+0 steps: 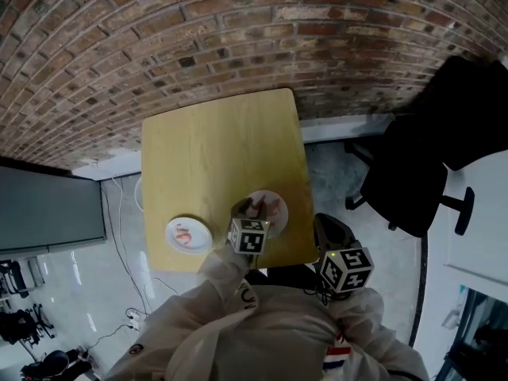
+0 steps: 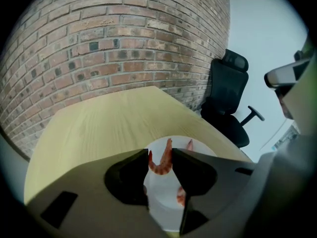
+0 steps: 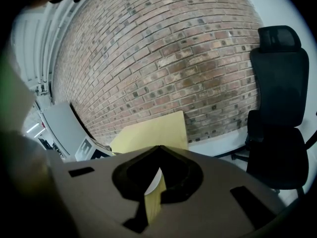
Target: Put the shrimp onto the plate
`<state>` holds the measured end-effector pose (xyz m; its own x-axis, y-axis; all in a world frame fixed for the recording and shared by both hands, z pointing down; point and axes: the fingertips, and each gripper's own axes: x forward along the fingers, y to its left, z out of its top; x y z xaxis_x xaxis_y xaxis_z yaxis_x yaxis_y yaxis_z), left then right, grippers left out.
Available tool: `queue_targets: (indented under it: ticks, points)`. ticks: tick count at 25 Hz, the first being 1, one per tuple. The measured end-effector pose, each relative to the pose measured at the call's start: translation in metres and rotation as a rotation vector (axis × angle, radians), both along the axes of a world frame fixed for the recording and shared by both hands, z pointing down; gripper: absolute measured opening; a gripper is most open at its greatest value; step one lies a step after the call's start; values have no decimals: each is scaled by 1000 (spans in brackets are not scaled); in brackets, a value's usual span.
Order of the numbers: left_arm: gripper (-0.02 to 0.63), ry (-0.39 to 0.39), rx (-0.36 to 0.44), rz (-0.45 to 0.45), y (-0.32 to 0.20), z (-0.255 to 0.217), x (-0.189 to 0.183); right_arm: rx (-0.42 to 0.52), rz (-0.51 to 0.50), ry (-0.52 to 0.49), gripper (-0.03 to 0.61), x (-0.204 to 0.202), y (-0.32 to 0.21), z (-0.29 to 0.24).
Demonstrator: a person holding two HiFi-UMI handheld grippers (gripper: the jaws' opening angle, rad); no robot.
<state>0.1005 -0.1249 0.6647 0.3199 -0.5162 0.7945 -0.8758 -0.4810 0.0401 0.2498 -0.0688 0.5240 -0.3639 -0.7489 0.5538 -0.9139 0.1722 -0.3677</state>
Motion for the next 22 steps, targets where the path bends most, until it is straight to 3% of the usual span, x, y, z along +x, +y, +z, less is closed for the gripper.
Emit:
queue_targets:
  ticks: [8,16,22]
  points:
    - [153,48,-43,-39,-1,8,4,-13,-4,-4,23,4,-6,6]
    - [153,45,-62,-29,0,14,9,-24,1,-8,23,9,-10,10]
    - [153,62,-48,-35,-1,13,9,-27,-10,-8,23,4,-10,13]
